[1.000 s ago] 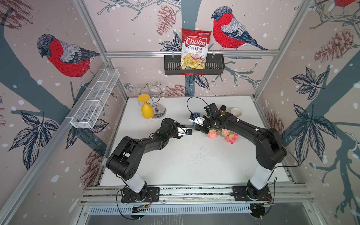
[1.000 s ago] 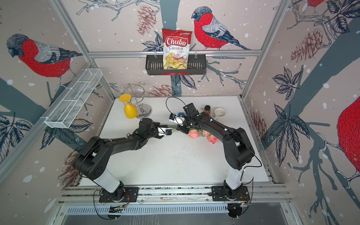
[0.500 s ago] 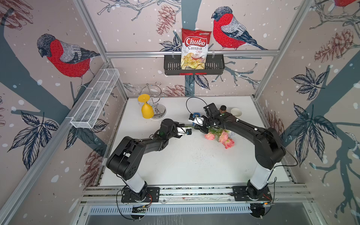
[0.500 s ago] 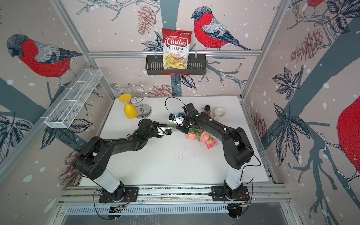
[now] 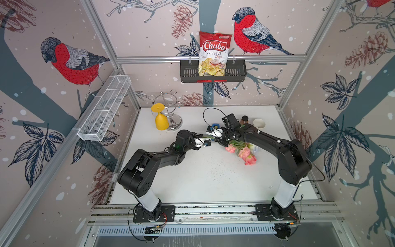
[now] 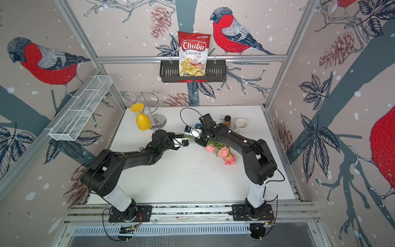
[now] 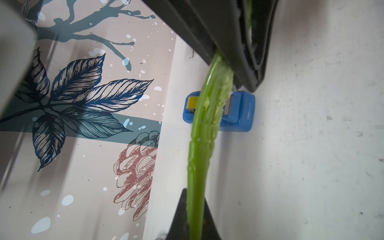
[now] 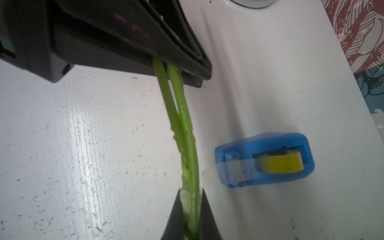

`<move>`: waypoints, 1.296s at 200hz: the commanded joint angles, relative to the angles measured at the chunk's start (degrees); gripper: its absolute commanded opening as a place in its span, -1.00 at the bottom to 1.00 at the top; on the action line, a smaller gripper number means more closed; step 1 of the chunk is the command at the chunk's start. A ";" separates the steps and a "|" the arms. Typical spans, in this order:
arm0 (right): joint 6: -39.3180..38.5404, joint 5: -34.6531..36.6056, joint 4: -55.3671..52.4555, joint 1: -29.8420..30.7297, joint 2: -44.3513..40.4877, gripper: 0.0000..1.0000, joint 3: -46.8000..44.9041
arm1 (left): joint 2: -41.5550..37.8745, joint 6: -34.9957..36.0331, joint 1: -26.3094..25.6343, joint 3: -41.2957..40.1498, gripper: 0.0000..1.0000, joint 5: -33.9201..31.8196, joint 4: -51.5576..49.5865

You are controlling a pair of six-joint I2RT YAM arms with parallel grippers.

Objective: Wrap bouquets with tape
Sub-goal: Wrap the tape around the bouquet.

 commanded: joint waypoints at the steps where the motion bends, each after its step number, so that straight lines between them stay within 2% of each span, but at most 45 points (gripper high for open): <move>1: -0.33 3.18 1.62 0.14 -1.04 -1.00 -0.30 | 0.21 -2.30 0.00 1.40 -1.00 2.08 1.04; 21: -1.78 3.98 2.45 0.38 -2.49 -1.00 -1.22 | -0.08 -3.02 0.00 0.69 -1.00 3.15 1.35; 29: -2.49 4.53 2.71 0.64 -3.11 -1.00 -1.69 | -0.42 -4.09 0.24 0.14 -0.88 3.82 2.02; 34: -2.84 5.14 2.97 0.87 -3.56 -1.00 -1.99 | -0.68 -4.50 0.46 -0.01 -0.76 4.55 1.54; 45: -3.71 6.37 3.72 1.24 -4.26 -1.00 -2.71 | -1.80 -5.40 0.86 0.01 -0.28 6.13 -0.84; 55: -4.50 7.21 4.14 1.67 -4.81 -1.00 -3.31 | -3.16 -5.81 1.28 0.10 0.06 7.72 -3.54; 83: -6.45 8.66 5.95 2.28 -6.09 -1.00 -4.64 | -8.62 -8.96 3.12 -1.05 0.55 14.64 -10.80; 125: -9.15 14.22 11.24 4.20 -8.11 -1.00 -8.92 | -17.37 -9.74 6.90 -1.50 0.53 19.93 -25.88; 140: -10.17 16.96 14.65 5.62 -8.84 -1.00 -11.32 | -19.14 -9.16 9.31 2.34 0.50 24.43 -35.38; 163: -12.70 22.11 22.08 8.16 -11.08 -1.00 -16.54 | -18.84 -6.66 10.36 7.79 0.44 24.73 -46.73; 206: -18.37 30.10 31.62 11.65 -15.19 -1.00 -23.62 | -10.39 -3.44 10.41 20.38 0.39 27.77 -65.83; 220: -20.77 32.53 34.07 12.34 -15.90 -1.00 -25.45 | -6.39 0.10 10.39 25.31 0.38 29.60 -73.04; 237: -23.39 34.74 37.08 12.96 -16.36 -1.00 -27.65 | -2.35 1.28 10.34 30.30 0.38 31.07 -78.02; 259: -25.79 36.03 40.60 13.57 -17.63 -1.00 -29.98 | 3.01 2.26 9.58 35.66 0.40 29.77 -82.48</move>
